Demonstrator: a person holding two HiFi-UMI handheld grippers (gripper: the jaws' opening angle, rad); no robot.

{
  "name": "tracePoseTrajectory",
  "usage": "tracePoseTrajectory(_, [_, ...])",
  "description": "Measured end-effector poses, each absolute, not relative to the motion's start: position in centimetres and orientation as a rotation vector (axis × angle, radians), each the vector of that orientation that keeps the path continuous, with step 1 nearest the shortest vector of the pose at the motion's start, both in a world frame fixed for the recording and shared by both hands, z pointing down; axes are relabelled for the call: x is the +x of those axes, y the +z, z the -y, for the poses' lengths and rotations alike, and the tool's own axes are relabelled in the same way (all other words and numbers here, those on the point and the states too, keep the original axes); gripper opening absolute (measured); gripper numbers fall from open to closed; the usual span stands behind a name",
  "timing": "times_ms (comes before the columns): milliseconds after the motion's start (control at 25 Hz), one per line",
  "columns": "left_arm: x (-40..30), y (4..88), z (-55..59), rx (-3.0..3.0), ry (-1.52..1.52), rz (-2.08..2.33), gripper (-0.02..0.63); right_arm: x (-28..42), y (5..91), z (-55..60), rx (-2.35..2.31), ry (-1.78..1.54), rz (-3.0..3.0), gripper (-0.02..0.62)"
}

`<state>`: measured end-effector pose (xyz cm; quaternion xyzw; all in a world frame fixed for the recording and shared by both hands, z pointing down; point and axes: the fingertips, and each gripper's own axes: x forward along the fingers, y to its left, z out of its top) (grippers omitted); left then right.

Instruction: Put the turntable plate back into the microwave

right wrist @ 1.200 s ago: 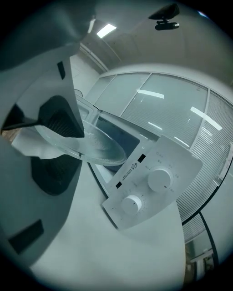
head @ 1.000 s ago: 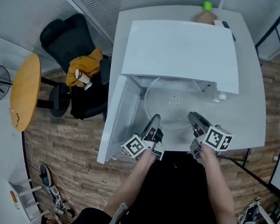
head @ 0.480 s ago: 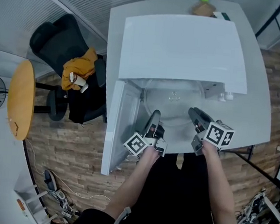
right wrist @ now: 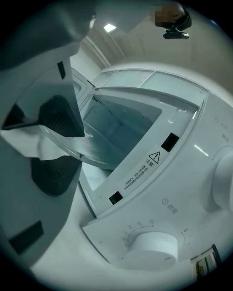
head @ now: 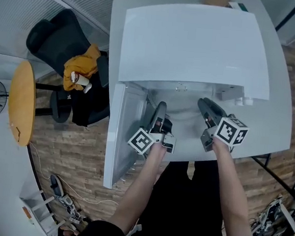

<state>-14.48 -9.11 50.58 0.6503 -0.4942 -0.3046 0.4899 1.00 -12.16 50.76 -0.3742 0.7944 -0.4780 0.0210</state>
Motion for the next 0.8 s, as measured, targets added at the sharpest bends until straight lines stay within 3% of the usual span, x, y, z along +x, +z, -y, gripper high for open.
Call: tracePoseTrajectory(800, [-15.9, 50.9, 16.0, 1.591, -0.775, 1.291, 0.051, 0.4, 51.8, 18.1, -1.361, -1.369, -2.315, 0.141])
